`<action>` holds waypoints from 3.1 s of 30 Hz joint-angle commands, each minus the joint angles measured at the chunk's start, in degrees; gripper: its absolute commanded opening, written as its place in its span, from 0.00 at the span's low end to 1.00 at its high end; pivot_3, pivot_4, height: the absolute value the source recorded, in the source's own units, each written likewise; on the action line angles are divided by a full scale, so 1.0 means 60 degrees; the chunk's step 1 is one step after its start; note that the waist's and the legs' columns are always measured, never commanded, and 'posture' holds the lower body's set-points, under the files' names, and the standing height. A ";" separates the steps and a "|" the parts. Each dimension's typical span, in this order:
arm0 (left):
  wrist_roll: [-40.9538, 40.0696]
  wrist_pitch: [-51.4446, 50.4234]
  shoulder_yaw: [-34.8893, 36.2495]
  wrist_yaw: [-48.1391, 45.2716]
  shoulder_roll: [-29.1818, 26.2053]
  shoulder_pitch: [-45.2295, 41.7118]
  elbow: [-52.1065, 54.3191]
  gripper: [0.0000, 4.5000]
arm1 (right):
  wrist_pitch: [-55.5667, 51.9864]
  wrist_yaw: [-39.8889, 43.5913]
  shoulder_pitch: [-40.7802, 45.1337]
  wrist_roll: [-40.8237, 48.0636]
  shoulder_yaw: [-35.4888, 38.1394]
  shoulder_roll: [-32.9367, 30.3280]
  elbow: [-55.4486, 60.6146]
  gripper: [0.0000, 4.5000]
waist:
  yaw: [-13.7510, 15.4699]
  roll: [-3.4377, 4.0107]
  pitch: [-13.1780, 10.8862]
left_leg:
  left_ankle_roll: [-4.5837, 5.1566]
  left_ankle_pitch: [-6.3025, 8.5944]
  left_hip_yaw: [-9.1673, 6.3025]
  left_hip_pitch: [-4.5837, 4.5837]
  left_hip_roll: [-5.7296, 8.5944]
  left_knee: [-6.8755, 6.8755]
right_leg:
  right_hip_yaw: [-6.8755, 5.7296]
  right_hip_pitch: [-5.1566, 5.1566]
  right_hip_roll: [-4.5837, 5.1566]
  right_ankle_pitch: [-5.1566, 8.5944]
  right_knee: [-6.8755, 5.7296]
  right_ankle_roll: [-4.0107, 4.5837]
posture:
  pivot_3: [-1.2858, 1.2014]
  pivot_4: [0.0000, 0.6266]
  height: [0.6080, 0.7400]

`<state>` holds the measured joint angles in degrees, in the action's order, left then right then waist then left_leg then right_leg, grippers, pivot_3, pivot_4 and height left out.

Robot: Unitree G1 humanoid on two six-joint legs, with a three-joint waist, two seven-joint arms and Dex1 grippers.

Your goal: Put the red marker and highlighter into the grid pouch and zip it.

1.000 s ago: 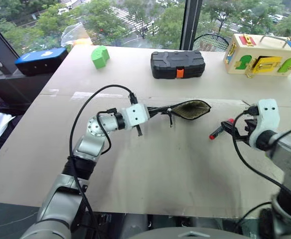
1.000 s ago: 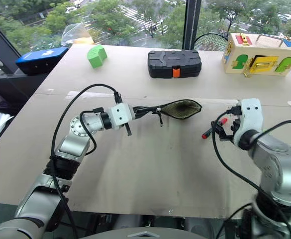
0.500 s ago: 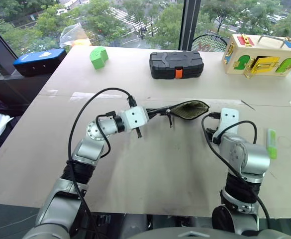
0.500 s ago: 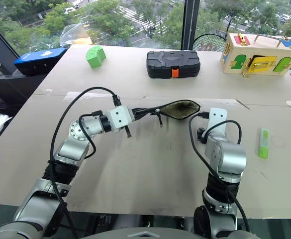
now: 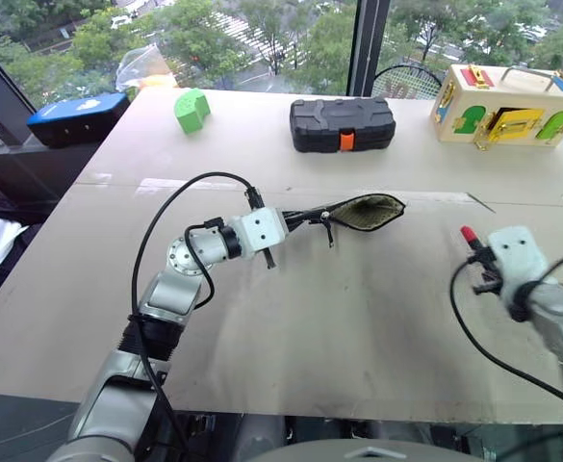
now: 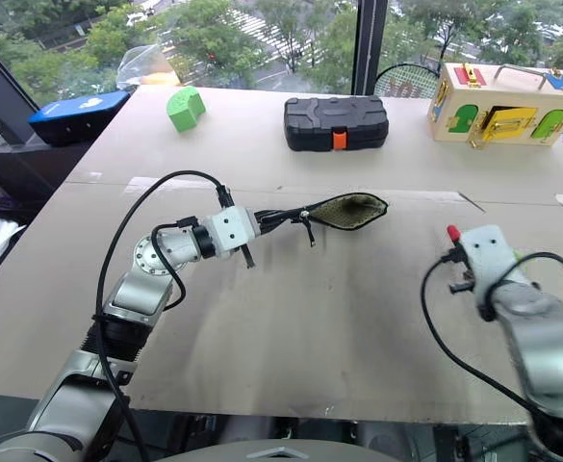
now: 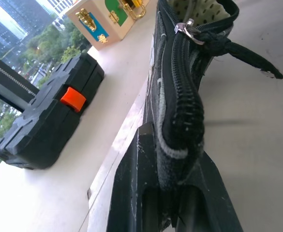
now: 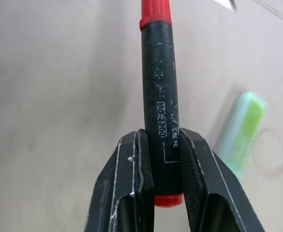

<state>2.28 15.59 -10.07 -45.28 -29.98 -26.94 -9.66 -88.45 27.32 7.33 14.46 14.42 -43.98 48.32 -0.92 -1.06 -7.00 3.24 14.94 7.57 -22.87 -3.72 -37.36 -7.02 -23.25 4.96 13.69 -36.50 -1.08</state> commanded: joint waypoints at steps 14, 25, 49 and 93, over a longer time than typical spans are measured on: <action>-0.0145 0.1063 -0.0630 -0.0531 0.0420 -0.0226 0.0506 0.00 | 0.0416 0.2465 0.4134 0.2910 -0.2546 -0.1647 -0.1185 0.05 | 0.0094 -0.0036 -0.0016 | -0.0002 -0.0002 -0.0023 -0.0022 0.0017 -0.0014 | 0.0005 0.0017 0.0026 -0.0011 0.0038 0.0021 | 0.52 0.24 1.00; -0.0252 0.0391 -0.0696 -0.0594 0.0620 -0.0026 0.1235 0.00 | 0.4309 0.3932 0.6830 0.0817 -0.6555 -0.2471 -0.3338 0.50 | 0.0041 -0.0019 -0.0027 | -0.0021 -0.0014 -0.0003 -0.0013 0.0014 -0.0015 | -0.0008 0.0017 0.0025 -0.0011 0.0040 0.0014 | 0.52 0.24 1.00; -0.0318 -0.0386 -0.0491 -0.0255 0.0892 -0.0233 0.0913 0.00 | -0.0215 -0.2611 0.0315 -0.1264 0.2324 0.1923 -0.2901 0.78 | 0.0243 -0.0007 -0.0010 | -0.0018 -0.0015 -0.0012 0.0017 0.0042 -0.0029 | 0.0000 0.0035 0.0029 -0.0007 0.0009 -0.0003 | 0.52 0.24 1.00; 0.0119 0.1481 -0.0928 -0.0517 0.0752 0.0012 0.0788 0.00 | -0.0100 0.2350 0.4299 0.5250 -0.2028 -0.2666 -0.2117 0.15 | 0.0267 -0.0027 -0.0060 | 0.0068 0.0039 -0.0168 -0.0017 0.0098 -0.0058 | -0.0011 0.0092 0.0093 -0.0003 0.0090 -0.0009 | 0.52 0.24 1.00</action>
<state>3.09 23.05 -15.26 -48.65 -25.84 -26.23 -7.27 -90.51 42.13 30.39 46.95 4.63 -60.19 36.43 0.68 -1.22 -7.36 3.65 15.18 6.57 -22.92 -3.13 -37.72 -7.07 -22.69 5.53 13.66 -35.97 -1.14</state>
